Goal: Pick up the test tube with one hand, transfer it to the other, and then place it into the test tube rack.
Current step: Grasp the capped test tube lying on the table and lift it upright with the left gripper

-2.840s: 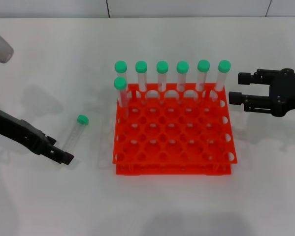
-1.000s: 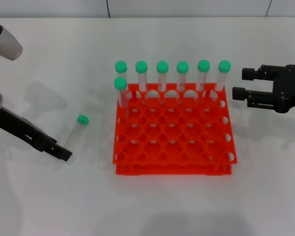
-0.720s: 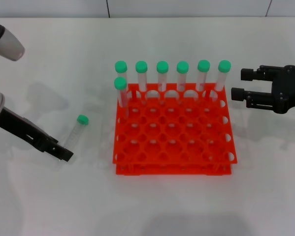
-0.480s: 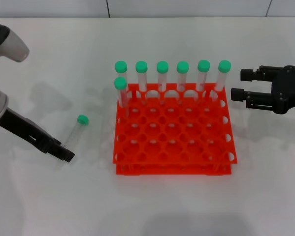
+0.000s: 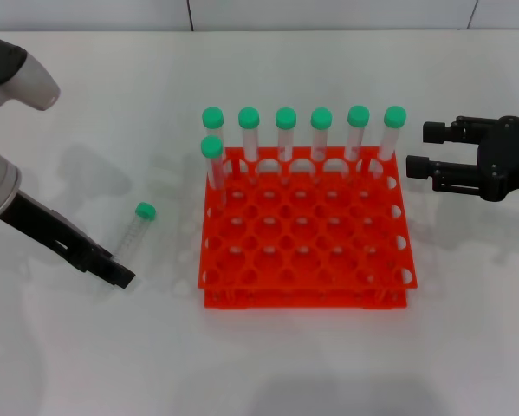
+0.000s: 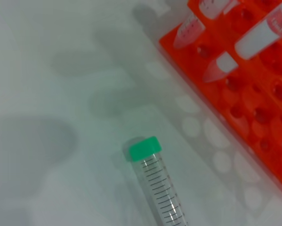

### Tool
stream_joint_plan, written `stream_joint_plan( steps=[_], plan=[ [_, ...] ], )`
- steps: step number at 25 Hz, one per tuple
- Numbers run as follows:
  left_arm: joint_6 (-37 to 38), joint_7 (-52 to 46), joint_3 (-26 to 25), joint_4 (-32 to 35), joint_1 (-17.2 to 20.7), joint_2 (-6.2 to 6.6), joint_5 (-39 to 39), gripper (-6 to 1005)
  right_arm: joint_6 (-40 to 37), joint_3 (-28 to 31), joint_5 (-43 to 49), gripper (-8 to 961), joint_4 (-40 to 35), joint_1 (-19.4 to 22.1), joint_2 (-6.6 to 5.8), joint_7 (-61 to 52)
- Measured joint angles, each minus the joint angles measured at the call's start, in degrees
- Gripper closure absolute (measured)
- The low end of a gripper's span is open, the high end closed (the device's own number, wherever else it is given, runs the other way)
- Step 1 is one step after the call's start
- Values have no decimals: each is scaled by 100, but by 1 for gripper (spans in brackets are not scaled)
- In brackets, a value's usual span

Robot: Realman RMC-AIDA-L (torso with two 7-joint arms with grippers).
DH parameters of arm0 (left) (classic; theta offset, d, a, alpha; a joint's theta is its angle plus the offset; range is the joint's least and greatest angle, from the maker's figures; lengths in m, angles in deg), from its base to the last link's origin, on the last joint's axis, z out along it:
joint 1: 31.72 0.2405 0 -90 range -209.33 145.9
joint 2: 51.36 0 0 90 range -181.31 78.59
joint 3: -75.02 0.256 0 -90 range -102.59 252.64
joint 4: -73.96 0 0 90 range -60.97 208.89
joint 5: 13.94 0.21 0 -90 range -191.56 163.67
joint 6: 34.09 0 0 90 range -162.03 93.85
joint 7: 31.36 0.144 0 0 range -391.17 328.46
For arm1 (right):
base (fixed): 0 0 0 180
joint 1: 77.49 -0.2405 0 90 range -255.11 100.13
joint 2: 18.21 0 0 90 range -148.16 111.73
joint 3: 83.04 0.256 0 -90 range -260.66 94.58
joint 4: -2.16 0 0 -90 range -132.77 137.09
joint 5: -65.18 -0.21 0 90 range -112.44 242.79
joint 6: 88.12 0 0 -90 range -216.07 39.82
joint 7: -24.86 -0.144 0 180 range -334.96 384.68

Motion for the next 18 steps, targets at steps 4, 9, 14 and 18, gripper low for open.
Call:
stream_joint_plan(
  steps=[4,9,14,18],
  plan=[
    [1,-2,1,-5,-14,2,0,454,4,0,0,314,-1,0,0,7],
    [-14,-32,0,-47,-24,22,0,481,6,5,0,314,-7,0,0,8],
    [-16,-35,-3,-70,-40,33,0,504,6,79,0,314,4,0,0,9],
    [-18,-35,-3,-70,-41,36,5,512,5,80,0,314,9,0,0,41]
  ],
)
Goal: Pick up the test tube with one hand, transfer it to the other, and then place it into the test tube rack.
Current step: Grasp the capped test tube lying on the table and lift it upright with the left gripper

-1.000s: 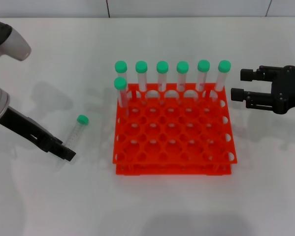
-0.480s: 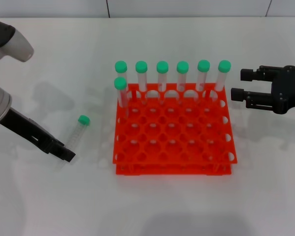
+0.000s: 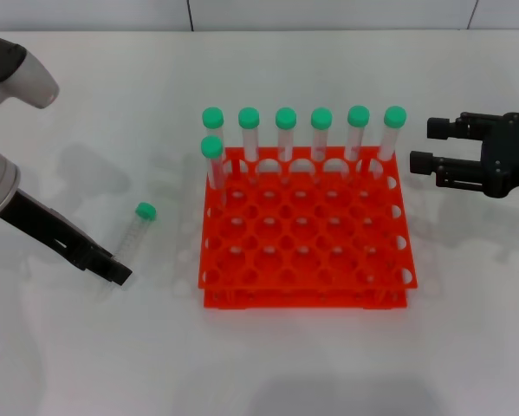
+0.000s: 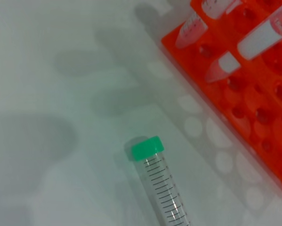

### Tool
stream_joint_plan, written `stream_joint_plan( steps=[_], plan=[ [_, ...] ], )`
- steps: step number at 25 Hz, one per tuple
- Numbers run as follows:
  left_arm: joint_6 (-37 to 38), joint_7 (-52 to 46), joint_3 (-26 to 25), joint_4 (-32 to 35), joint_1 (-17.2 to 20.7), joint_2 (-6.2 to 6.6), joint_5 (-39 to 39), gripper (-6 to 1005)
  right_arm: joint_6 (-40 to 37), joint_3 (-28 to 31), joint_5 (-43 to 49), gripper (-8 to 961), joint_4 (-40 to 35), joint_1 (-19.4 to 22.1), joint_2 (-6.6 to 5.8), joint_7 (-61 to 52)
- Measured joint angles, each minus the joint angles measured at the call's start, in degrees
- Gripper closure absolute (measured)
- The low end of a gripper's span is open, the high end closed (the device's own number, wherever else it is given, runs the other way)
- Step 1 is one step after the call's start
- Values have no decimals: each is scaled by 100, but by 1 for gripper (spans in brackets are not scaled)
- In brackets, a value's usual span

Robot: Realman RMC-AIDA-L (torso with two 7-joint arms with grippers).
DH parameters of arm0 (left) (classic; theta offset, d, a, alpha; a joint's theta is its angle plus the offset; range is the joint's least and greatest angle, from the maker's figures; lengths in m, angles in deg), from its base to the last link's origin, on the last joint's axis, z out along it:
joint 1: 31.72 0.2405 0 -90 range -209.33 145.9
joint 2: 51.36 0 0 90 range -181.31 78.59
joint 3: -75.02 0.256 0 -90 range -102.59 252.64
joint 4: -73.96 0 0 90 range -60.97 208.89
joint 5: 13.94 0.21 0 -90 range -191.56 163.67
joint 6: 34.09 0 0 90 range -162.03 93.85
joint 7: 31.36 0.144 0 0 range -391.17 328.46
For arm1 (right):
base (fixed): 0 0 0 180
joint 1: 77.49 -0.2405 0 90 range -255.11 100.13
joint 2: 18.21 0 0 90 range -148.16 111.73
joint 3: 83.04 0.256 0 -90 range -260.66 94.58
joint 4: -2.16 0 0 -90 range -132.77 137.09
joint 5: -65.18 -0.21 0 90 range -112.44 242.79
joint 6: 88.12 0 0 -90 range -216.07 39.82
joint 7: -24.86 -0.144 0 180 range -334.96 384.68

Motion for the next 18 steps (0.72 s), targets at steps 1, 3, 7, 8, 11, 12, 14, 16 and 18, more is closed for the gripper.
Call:
stream_joint_plan(
  steps=[1,3,7,8,11,12,14,16,18],
  plan=[
    [-2,1,0,-2,0,0,2,513,0,0,0,314,2,0,0,13],
    [-5,0,8,-7,0,-1,4,516,0,-1,0,314,5,0,0,26],
    [-7,-29,48,-14,0,-11,71,535,0,-1,0,315,5,-4,0,34],
    [-7,-34,52,-17,0,-15,91,540,0,-1,0,315,5,-5,0,35],
    [-22,-42,53,-41,-4,-18,137,554,0,-1,0,315,5,-7,4,36],
    [-32,-43,54,-46,-6,-16,138,559,0,-1,0,315,5,-7,5,36],
    [-48,-44,54,-50,-9,-14,140,569,-1,-1,0,315,5,-9,7,38],
    [-50,-45,57,-51,-9,-14,141,578,0,-1,0,315,5,-9,8,38],
    [-54,-45,57,-51,-13,-11,143,588,0,-1,0,315,4,-9,9,38]
  ],
)
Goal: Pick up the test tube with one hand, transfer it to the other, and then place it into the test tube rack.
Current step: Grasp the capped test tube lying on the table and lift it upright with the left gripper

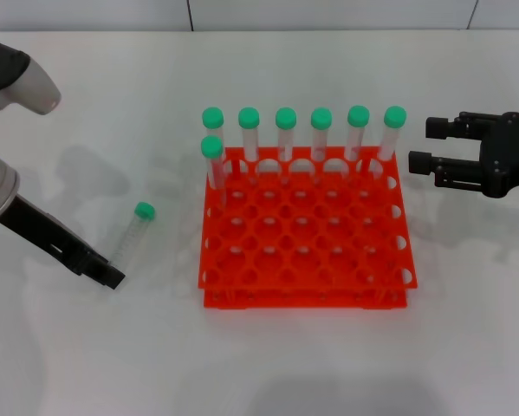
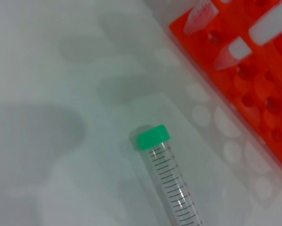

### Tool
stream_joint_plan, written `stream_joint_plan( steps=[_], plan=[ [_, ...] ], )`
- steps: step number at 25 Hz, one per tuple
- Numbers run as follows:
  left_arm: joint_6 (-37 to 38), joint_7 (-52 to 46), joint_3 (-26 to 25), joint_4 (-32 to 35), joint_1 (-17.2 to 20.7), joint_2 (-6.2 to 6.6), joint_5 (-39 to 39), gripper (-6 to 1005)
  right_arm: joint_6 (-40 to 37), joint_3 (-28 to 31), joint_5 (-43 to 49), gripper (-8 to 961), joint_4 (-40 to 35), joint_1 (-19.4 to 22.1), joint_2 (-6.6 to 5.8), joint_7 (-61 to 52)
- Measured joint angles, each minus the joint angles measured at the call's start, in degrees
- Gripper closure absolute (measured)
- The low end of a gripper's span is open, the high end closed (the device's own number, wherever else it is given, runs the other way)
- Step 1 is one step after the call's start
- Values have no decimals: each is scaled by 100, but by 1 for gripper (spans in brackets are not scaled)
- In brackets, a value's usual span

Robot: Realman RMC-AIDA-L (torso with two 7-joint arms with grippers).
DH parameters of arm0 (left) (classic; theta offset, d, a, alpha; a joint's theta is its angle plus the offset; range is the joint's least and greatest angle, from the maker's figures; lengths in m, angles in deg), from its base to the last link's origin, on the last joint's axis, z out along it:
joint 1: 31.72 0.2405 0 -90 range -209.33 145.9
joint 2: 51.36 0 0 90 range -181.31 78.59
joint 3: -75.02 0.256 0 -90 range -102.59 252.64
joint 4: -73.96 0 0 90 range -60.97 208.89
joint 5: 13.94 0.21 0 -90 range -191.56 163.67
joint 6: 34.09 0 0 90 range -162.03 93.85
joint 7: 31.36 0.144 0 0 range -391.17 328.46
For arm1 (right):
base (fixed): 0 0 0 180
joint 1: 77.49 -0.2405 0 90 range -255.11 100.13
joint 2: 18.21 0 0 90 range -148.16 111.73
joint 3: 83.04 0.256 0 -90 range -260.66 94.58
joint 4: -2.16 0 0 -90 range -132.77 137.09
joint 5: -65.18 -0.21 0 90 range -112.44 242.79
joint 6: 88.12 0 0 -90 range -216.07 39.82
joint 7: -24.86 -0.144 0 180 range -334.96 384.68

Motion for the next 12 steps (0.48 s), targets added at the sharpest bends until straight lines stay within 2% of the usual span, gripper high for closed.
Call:
stream_joint_plan(
  steps=[12],
  plan=[
    [-59,-1,-2,0,-5,-9,2,600,0,0,-2,315,5,0,1,0]
  ],
)
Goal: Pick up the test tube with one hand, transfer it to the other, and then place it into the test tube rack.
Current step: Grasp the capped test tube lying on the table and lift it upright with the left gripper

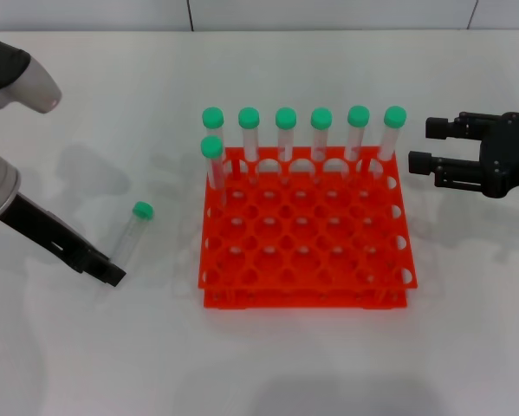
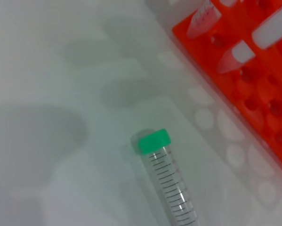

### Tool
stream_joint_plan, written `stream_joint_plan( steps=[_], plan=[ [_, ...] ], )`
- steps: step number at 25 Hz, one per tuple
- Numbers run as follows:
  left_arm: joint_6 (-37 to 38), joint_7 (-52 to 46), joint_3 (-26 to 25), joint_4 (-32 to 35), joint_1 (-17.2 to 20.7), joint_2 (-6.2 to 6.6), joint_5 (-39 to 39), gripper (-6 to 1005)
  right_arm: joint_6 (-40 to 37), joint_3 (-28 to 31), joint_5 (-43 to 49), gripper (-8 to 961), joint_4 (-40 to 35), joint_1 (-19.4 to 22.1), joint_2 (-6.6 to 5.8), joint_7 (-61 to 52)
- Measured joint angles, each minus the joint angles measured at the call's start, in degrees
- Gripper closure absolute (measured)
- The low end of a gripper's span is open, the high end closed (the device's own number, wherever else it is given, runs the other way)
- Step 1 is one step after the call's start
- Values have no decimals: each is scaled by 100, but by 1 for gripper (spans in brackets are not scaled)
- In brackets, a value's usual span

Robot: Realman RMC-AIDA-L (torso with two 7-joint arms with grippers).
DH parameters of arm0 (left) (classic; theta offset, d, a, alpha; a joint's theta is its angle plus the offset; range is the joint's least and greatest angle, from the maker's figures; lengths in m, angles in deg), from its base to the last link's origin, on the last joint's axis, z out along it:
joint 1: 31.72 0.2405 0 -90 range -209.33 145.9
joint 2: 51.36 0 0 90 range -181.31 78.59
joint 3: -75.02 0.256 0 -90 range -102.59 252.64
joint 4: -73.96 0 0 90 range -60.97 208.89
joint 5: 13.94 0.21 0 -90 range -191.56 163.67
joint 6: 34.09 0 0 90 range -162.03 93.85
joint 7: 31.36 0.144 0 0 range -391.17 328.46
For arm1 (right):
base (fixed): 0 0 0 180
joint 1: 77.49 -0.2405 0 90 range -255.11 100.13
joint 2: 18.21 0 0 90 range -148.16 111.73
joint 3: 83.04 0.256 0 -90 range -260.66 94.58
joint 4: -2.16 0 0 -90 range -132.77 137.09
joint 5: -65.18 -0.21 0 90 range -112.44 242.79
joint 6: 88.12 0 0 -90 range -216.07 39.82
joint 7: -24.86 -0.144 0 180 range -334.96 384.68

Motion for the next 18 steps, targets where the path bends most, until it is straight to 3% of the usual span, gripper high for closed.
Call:
stream_joint_plan(
  steps=[18],
  plan=[
    [-44,-52,-2,-17,2,-15,-6,641,0,0,-14,314,4,22,0,0]
  ],
)
